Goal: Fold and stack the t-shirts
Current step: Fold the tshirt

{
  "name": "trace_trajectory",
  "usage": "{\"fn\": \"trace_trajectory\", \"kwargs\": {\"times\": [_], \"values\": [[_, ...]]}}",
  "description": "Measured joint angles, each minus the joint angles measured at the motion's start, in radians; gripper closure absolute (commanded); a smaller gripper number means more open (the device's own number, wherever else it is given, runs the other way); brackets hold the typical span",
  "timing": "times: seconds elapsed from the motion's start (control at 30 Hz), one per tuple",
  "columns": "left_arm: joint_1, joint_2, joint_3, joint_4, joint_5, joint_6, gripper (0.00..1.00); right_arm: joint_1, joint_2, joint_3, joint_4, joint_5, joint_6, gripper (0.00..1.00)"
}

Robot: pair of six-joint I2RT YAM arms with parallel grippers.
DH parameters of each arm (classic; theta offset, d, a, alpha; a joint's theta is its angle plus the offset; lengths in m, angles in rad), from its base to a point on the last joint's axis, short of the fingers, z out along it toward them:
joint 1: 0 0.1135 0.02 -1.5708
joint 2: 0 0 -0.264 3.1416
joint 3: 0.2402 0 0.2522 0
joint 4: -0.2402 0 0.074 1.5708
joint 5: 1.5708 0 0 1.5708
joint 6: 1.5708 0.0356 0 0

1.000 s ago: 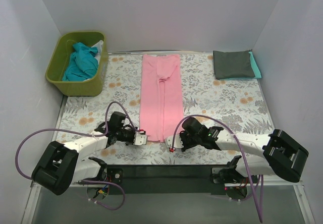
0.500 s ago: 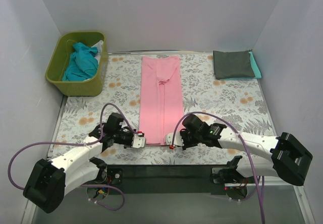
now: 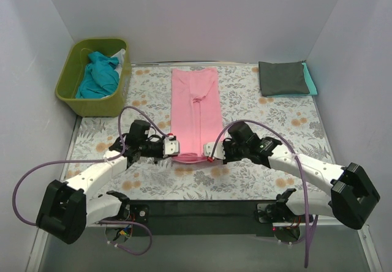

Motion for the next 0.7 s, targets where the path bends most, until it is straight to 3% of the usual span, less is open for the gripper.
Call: {"fn": "trace_trajectory", "kwargs": {"times": [0.27,0.7], "values": [[0.128,0.221,0.156,0.113,0.01,0.018,1.0,-0.139,0.145,0.139,0.037,-0.011,-0.107,0.99],[0.219,0.582,0.431,0.229,0.05,0.089,1.0,-0.288,0.462,0.403,0.092,-0.073,-0.242,0.99]]}}
